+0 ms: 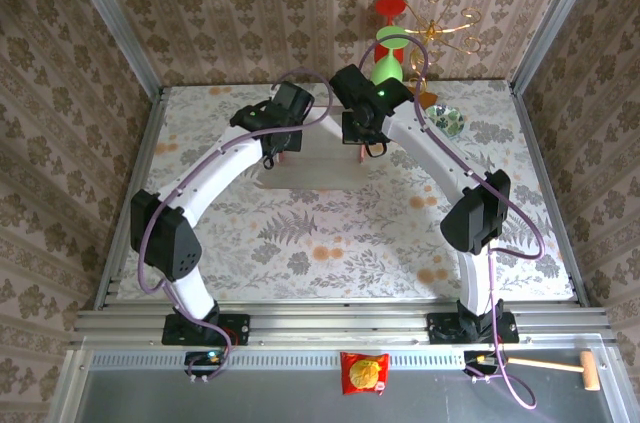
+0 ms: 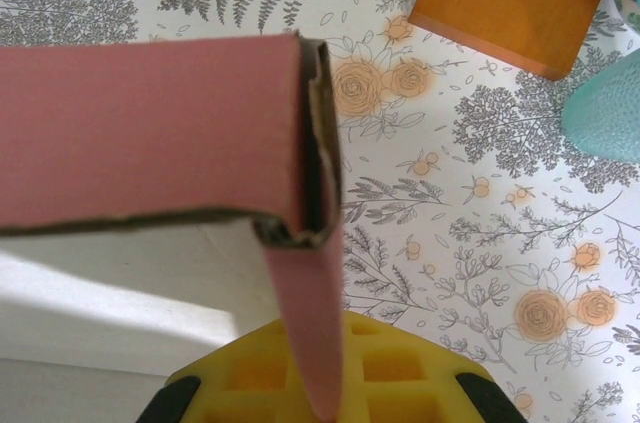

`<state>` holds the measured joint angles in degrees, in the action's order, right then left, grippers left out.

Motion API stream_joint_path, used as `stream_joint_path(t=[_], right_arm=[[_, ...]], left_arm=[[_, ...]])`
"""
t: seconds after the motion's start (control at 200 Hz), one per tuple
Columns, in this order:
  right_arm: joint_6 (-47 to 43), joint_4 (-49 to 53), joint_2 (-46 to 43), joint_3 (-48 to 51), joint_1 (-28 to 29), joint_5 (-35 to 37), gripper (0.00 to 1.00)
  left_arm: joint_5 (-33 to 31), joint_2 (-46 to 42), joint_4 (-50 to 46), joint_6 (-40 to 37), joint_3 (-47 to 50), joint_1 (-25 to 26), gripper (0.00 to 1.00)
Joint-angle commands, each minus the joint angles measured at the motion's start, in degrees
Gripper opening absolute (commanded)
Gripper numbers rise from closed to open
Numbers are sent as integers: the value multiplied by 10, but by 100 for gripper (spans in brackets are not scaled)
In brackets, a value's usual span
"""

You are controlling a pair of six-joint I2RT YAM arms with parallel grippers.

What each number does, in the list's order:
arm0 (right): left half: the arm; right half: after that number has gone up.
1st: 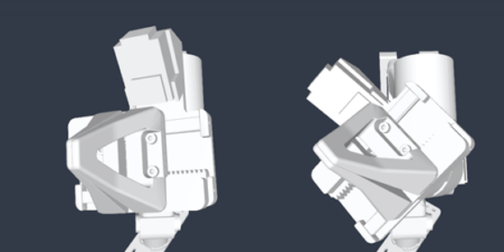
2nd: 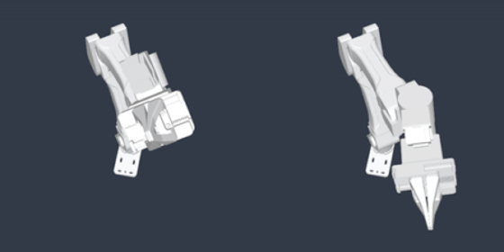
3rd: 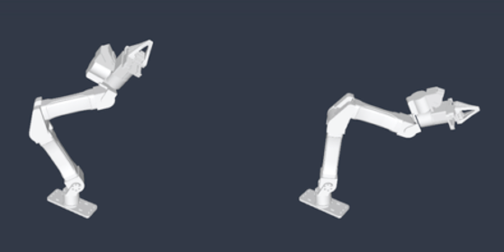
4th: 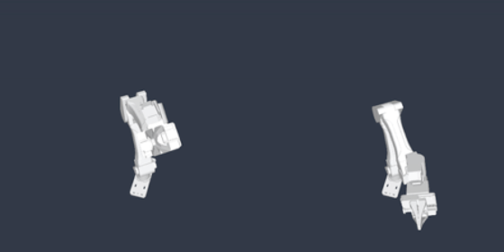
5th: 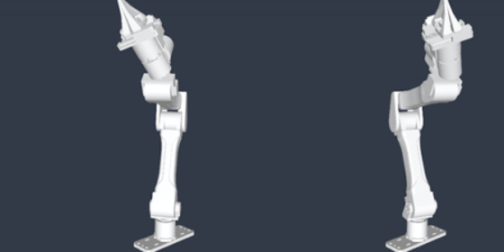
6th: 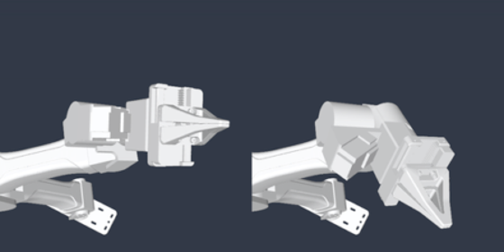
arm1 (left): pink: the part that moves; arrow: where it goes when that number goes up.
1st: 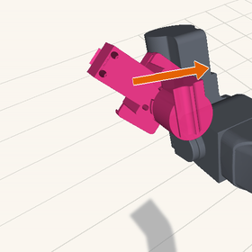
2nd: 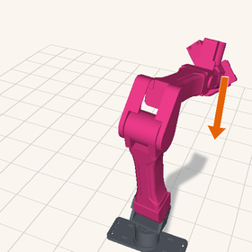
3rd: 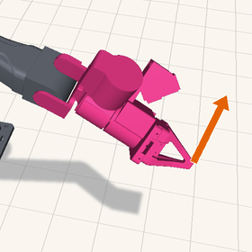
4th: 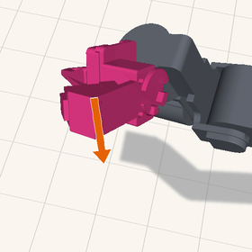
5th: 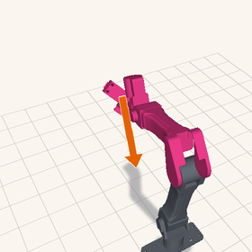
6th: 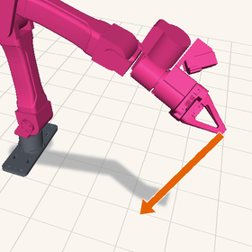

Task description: Fold the paper box

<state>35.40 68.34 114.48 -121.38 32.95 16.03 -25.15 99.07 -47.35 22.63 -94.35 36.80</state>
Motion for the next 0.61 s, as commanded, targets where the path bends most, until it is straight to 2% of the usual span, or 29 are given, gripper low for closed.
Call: stream_joint_path(t=[0.0,0.29,0.37,0.425,0.46,0.525,0.6], right_arm=[[19,26,-33,4,-5,9,0],[23,27,-36,5,-6,1,0],[23,23,-39,8,-7,-4,0],[23,22,-40,8,-9,-7,0],[23,22,-41,8,-10,-9,0],[23,22,-42,9,-13,-12,0],[22,22,-42,9,-16,-15,0]], left_arm=[[-85,-17,-40,-29,8,-1,0],[-112,-10,-39,-38,8,6,0],[-81,-16,-29,-40,13,3,0],[-43,-29,-9,-46,22,-1,25],[-11,-41,4,-48,28,-4,36],[47,-55,13,-45,27,-14,46],[106,-72,19,-38,23,-27,52]])
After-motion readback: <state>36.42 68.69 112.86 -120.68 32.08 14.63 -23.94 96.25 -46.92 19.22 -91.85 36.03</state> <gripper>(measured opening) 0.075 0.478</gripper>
